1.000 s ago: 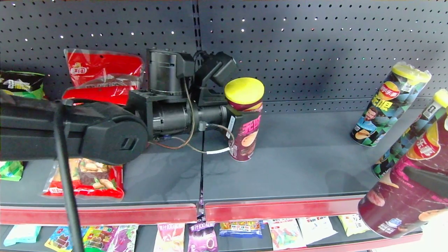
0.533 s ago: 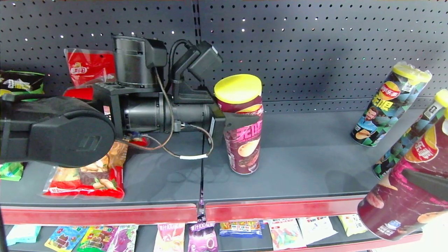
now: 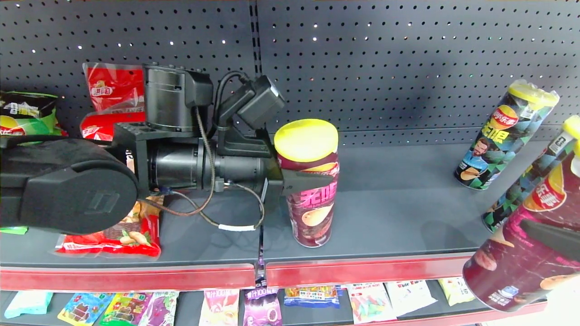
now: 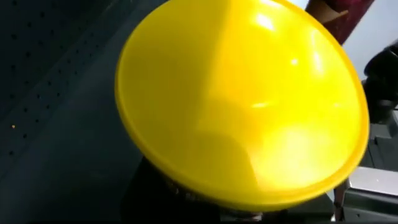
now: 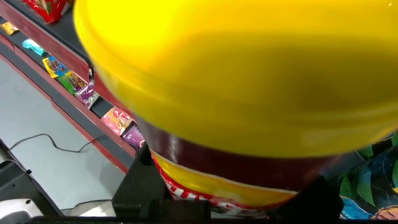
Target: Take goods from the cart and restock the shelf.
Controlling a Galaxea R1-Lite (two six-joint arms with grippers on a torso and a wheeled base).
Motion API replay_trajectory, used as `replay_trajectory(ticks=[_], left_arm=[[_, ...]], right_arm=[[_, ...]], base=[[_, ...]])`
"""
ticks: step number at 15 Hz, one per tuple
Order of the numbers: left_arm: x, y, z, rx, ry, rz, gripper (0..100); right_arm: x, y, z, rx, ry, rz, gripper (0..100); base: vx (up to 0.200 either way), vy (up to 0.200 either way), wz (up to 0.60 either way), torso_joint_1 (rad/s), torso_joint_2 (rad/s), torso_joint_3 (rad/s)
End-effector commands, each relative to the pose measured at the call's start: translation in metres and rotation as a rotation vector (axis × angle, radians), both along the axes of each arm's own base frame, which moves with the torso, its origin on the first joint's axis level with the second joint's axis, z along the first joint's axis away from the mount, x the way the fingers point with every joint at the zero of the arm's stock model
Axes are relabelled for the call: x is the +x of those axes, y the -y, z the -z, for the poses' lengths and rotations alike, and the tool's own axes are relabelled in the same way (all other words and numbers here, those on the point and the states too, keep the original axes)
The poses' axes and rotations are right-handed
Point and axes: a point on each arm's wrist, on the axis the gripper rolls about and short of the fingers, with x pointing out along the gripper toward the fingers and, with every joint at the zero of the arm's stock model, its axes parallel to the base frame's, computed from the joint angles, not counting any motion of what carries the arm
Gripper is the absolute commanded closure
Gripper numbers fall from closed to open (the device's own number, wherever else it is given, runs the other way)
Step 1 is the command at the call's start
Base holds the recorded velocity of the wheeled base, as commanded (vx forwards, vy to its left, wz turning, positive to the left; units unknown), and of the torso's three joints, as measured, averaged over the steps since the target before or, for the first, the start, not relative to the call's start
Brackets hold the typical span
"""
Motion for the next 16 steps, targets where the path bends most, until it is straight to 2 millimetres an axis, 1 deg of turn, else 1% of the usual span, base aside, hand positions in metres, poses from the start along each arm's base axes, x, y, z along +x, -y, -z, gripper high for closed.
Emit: replay_trajectory(ticks=[1,3,5,12,14,16], left_arm=[[-0.006,-0.005,0.001,0.003,-0.001,0.004,100],[-0.002,-0.012,0.004,0.017,0.027,-0.008,100],[-0.003,-0.014,0.007,0.027,0.028,-0.007,100],[-0.016,-0.019,0.001,0.015,0.036,0.018,100],[-0.023,-0.023,0.007,0.032,0.011,0.02,100],[-0.023,-0.023,0.01,0.04,0.003,0.015,100]], right_arm=[[0.0,0.0,0.002,-0.003,-0.005,-0.001,100],[-0.001,0.0,0.005,-0.006,-0.012,-0.001,100],[-0.001,0.0,0.005,-0.006,-0.012,-0.001,100],[-0.001,0.0,0.005,-0.006,-0.012,-0.001,100],[-0.001,0.0,0.005,-0.006,-0.012,-0.001,100],[-0.001,0.0,0.005,-0.005,-0.011,0.001,100]], base=[[0.0,0.0,0.0,0.0,0.0,0.0],[0.0,0.0,0.0,0.0,0.0,0.0],[0.0,0.0,0.0,0.0,0.0,0.0],[0.0,0.0,0.0,0.0,0.0,0.0],[0.0,0.0,0.0,0.0,0.0,0.0],[0.0,0.0,0.0,0.0,0.0,0.0]])
